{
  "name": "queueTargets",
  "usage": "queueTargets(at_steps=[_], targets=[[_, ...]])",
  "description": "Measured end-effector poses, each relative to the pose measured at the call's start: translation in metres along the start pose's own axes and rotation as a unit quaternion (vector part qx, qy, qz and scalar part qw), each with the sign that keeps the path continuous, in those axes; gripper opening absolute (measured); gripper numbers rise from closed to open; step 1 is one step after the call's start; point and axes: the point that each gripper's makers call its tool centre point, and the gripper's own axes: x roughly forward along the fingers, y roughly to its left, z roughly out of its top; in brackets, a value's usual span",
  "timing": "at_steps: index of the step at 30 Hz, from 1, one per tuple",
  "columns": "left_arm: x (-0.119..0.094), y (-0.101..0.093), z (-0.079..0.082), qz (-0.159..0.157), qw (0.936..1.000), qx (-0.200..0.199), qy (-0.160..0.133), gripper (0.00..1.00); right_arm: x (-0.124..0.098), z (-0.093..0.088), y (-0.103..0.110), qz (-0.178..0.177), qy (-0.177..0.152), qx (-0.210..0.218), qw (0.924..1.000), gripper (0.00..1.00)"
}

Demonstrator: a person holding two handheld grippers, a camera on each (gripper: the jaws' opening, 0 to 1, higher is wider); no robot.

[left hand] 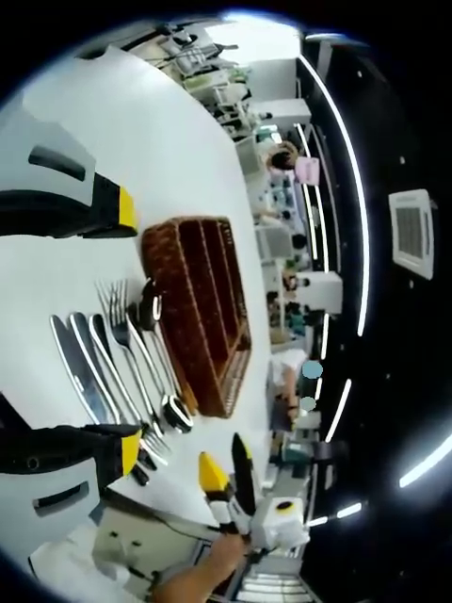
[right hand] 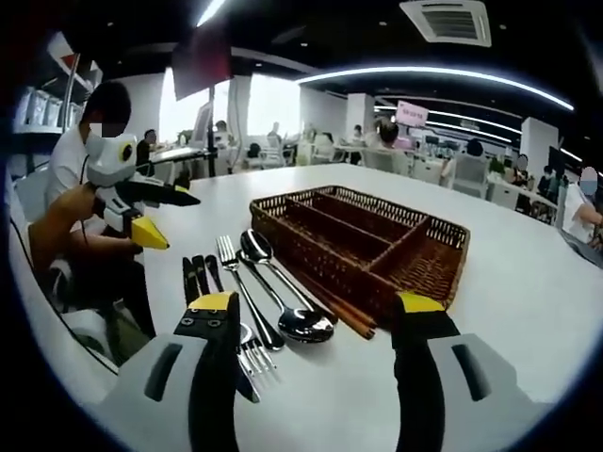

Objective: Arrange the knives, forks, and spoons in their matching storage slots by inserting each utensil handle-first until every utensil is classified and aligned in the correct compartment

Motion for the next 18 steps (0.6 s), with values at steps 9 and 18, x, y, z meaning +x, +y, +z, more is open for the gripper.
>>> queueTargets(at_steps=[9, 18], targets=[[0.000, 0.001, -0.002, 0.000, 1.0000, -0.001, 0.003, 0.81, 0.005, -0.001, 0.000, 0.003, 0.003, -0.002, 1.0000, 0.66], [0.002, -0.001, -0.004, -0.004, 1.0000, 0.000, 0.008, 0.81, 0.014, -0.003, 0.002, 0.012, 0.010, -0.006, 0.9999, 0.62]])
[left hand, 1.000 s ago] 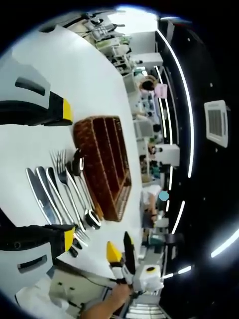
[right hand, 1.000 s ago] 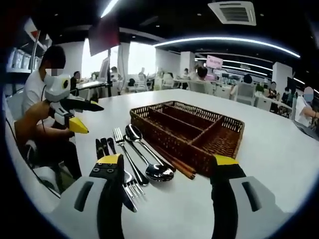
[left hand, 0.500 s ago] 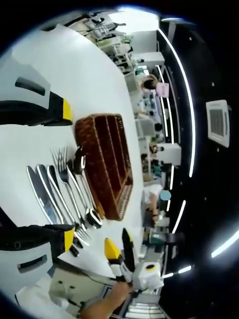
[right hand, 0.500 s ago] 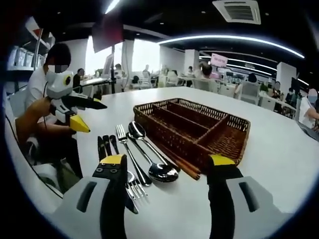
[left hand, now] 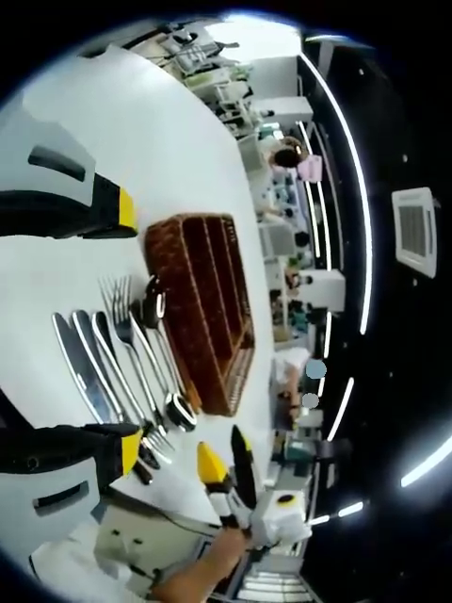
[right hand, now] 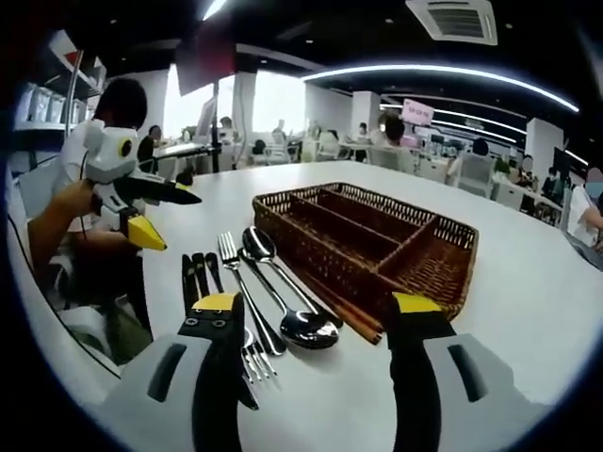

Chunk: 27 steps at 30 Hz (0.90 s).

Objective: Arrange the knives, forks, and spoons in their matching storage slots by inserting each utensil handle-first until every utensil is classified and aligned in the correct compartment

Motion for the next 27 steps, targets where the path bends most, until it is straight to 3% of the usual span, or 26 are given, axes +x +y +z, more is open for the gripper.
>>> queueTargets(at_steps=[23, 27], targets=[[0.002, -0.005, 0.003, -0.008, 1.0000, 0.003, -0.002, 0.80, 0.014, -0.007, 0.010, 0.020, 0.012, 0.002, 0.9997, 0.55], [0.004, -0.011, 0.001, -0.023, 0.9997, -0.005, -0.001, 0.78, 0.015, -0.008, 0.011, 0.023, 0.015, -0.003, 0.9996, 0.53]])
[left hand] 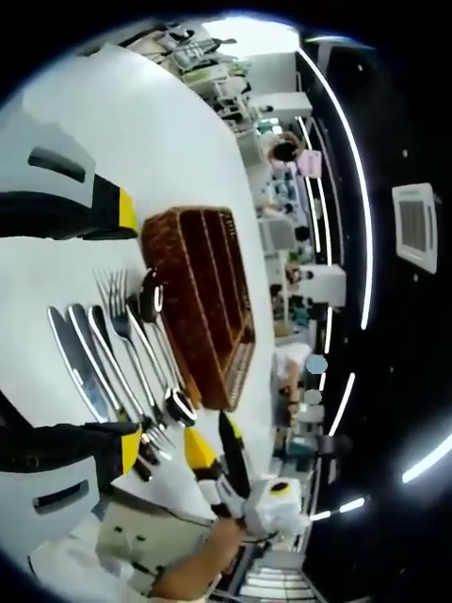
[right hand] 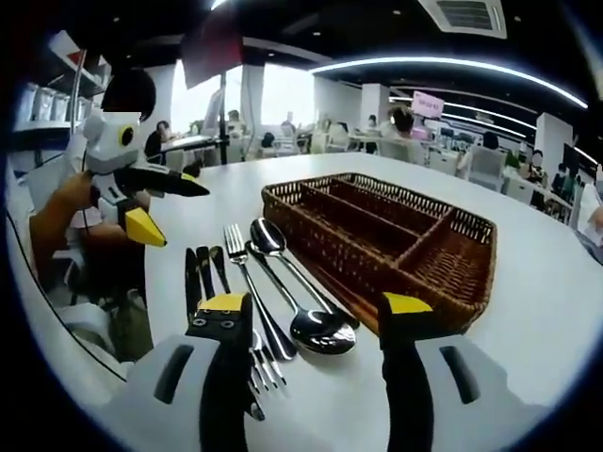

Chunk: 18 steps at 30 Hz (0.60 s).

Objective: Arrange the knives, forks, and spoons in their matching storage slots by inserting each utensil handle-first until every utensil is classified and aligned in the correct compartment

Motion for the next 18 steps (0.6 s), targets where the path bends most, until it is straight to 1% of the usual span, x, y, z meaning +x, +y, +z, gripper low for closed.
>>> queueTargets(at_steps=[2, 6, 18], targets=[[0.000, 0.001, 0.000, 0.002, 1.0000, 0.001, -0.002, 0.79, 0.000, 0.000, 0.000, 0.001, 0.000, -0.003, 1.0000, 0.50], [-0.001, 0.002, 0.002, 0.005, 1.0000, -0.005, -0.006, 0.81, 0.003, -0.001, -0.001, 0.003, 0.004, -0.005, 1.0000, 0.50], [-0.002, 0.000, -0.002, 0.004, 1.0000, -0.004, 0.000, 0.82, 0.014, 0.000, 0.001, 0.015, 0.009, -0.016, 0.9997, 0.49]])
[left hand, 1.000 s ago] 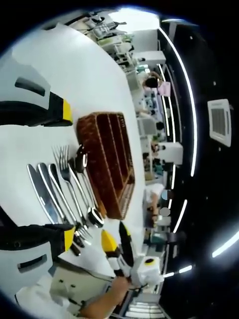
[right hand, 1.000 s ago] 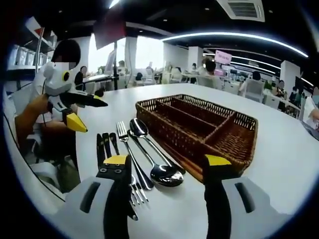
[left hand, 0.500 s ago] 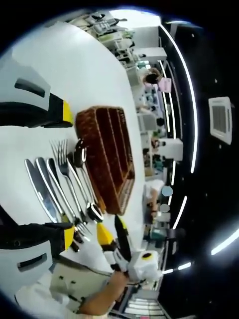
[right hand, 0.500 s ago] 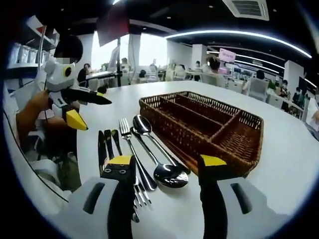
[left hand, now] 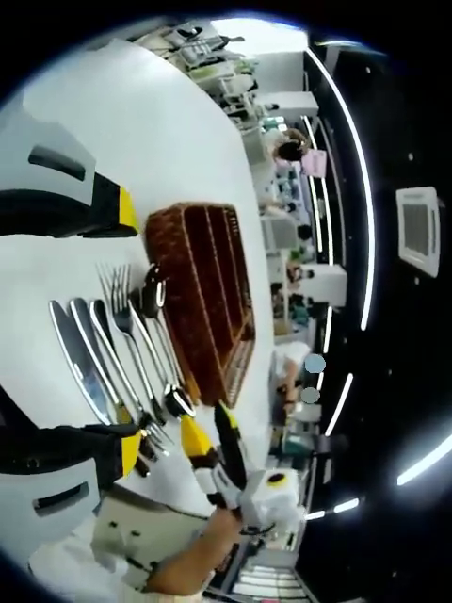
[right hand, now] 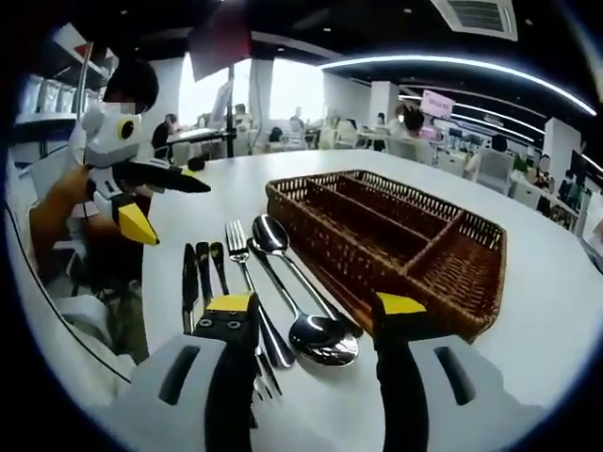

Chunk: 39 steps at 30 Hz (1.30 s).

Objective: Arrange the knives, forks, and spoons in their matching storage slots by inserting each utensil handle-first until every utensil is classified and aligned in the correct compartment

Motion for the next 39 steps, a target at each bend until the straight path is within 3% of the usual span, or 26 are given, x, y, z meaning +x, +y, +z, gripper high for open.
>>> queueTargets(at_steps=[39], targets=[[-0.002, -0.006, -0.004, -0.005, 0.9999, -0.008, 0.003, 0.81, 0.022, 0.001, 0.003, 0.024, 0.032, -0.019, 0.9990, 0.40]])
